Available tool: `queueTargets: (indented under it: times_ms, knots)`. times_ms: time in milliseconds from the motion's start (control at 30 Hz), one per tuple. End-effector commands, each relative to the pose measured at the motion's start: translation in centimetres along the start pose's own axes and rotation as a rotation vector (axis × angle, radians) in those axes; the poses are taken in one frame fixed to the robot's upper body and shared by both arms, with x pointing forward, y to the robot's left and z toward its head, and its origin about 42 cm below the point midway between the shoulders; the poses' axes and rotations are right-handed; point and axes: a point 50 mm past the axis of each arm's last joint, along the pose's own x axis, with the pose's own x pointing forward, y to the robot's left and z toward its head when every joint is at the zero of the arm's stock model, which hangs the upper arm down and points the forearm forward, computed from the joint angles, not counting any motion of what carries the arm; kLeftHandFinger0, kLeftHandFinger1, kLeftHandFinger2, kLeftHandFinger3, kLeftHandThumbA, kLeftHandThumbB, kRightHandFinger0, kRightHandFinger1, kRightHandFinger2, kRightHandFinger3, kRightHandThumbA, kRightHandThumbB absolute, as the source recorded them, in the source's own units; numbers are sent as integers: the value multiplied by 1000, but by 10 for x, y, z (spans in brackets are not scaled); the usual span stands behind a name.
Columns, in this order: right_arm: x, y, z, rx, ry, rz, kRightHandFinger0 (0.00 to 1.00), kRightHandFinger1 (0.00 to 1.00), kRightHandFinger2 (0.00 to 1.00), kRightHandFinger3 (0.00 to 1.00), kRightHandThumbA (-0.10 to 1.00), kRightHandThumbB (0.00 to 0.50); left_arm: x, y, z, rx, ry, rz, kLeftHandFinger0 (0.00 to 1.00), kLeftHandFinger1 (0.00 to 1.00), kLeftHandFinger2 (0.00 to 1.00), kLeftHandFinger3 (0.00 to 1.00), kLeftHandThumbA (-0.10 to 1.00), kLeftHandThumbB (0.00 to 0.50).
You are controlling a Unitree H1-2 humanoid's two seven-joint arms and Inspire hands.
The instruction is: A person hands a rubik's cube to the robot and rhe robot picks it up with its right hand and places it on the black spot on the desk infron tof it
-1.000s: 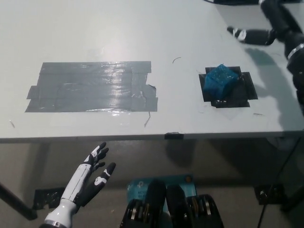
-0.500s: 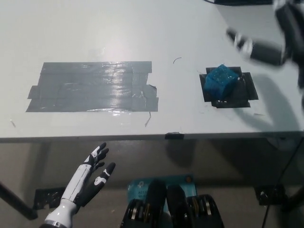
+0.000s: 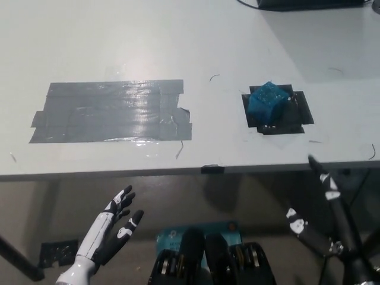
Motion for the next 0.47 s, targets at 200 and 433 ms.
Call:
queueTargets:
  times_ms: [200,433]
  knots:
    - [7,15,-40,26,-70,-33,1000,1000,1000,1000,421,194,-8,-5,1,4,-25,1,948,1000,1000,1000,806,96]
    - [5,18,-43,25,-53,4,1000,1000,1000,1000,393,183,-13,-7,-1,-5,-22,-4,970,1000,1000,1000,799,90]
